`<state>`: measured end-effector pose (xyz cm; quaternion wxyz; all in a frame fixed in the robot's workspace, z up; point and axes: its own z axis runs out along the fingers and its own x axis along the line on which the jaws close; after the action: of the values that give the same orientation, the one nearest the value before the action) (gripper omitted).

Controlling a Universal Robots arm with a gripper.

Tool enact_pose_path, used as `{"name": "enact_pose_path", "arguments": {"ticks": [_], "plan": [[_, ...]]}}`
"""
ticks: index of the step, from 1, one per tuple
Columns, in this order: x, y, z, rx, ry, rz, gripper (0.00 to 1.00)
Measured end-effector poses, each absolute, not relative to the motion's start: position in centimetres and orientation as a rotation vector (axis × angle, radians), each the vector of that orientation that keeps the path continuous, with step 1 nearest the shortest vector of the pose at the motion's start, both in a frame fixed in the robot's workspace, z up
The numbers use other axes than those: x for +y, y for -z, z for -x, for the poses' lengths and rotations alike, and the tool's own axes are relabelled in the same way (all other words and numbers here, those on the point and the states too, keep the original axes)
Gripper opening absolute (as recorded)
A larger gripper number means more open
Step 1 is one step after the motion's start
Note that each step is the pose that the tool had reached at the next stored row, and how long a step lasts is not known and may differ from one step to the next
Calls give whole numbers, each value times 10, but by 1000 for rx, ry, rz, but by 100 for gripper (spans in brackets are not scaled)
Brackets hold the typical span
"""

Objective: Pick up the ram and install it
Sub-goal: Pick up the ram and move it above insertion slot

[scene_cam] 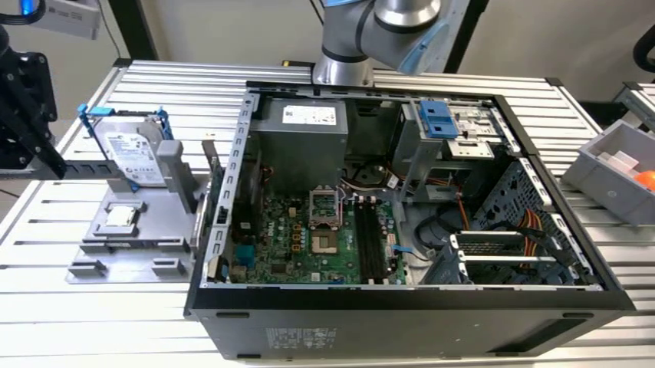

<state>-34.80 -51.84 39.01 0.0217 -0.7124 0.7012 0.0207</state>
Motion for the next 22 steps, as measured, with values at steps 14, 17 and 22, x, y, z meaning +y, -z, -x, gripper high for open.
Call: {"name": "enact_pose_path", "arguments": {"ticks": [14, 17, 22], "plan": [[-518, -390, 292, 2185, -90, 2218, 0], [-518, -390, 278, 2187, -95, 2220, 0], [-518, -390, 255, 2190, -101, 2223, 0]]}}
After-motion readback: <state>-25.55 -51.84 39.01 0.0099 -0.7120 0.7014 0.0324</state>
